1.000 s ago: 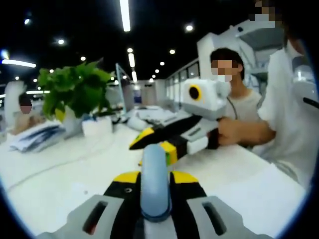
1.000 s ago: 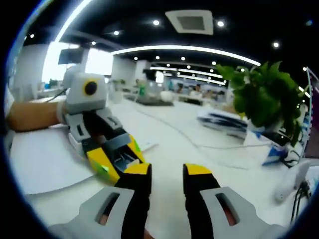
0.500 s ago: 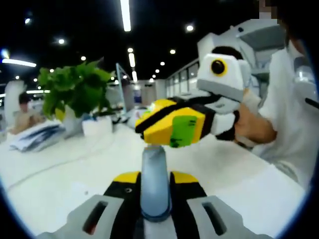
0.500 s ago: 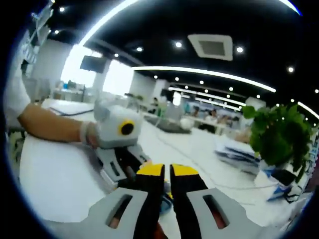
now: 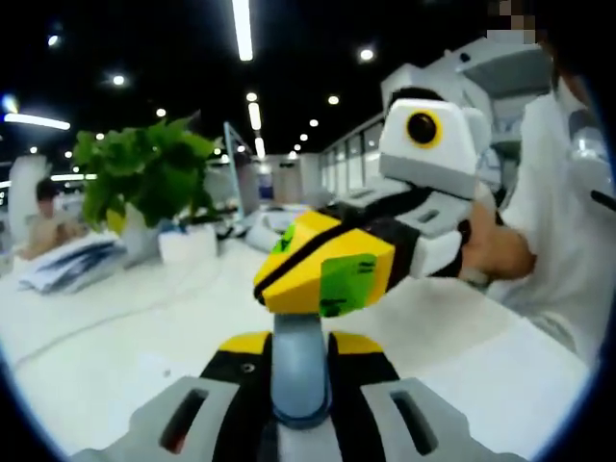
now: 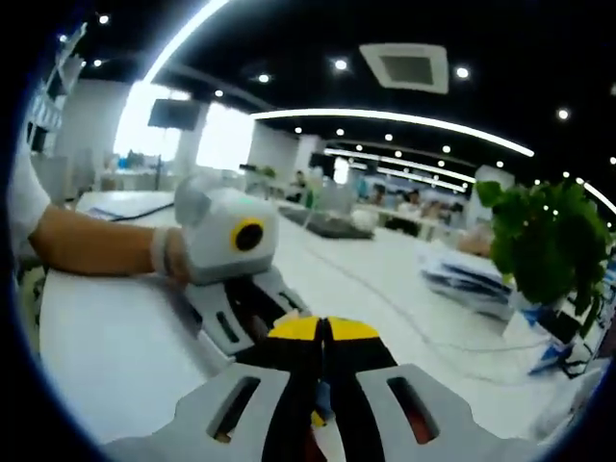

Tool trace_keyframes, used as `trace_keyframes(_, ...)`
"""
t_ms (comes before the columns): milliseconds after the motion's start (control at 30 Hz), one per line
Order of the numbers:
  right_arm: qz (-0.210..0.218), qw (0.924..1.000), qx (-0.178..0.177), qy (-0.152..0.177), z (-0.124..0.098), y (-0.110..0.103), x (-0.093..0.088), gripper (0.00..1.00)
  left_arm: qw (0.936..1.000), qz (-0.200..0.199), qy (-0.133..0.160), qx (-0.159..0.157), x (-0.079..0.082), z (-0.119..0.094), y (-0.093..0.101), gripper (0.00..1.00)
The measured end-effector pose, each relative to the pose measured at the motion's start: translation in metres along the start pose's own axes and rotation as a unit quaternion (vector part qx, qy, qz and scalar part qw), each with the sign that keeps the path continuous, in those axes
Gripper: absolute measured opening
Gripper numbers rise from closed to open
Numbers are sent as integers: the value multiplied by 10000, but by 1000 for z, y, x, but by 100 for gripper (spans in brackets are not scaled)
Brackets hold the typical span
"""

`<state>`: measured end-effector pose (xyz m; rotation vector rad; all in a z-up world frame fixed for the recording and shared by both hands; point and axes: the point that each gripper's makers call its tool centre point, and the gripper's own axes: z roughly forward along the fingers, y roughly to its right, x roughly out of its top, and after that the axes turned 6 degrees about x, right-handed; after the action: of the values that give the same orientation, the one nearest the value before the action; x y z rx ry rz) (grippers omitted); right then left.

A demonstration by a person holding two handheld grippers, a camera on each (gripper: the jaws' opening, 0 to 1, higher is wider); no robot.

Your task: Pick up the paper insert the paper into the punch align the paper edges press the punch to punch holes

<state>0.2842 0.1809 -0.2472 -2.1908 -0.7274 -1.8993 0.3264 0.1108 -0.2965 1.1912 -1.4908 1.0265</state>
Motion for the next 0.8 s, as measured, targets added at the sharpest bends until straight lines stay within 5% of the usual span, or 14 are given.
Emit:
trace_keyframes(167,-31,9998,-126,172,-2,0,1,5,10000,-21,-12,0,0,1,-7,25)
trace_keyframes(367,-63,9998,-197,-8,-2,1,0,4,10000,-22,-14,3,0,2,-11,25)
trace_keyframes(433,95,9996,-227,-149,-2,3,-2,4,10000,-14,-21,6,-1,-10,51,25)
trace_keyframes(467,204,9992,-251,-246,-2,3,-4,4,10000,77,31,53,2,-10,59,25)
trace_keyframes(567,409,9974,-313,-509,-3,8,-12,3,10000,66,24,50,2,-11,67,25)
trace_keyframes(733,641,9970,-327,-282,-6,7,-15,3,10000,28,-32,37,-1,-13,66,25)
trace_keyframes(800,1115,9931,-322,-197,-7,11,-19,3,10000,27,-35,55,-1,-13,68,25)
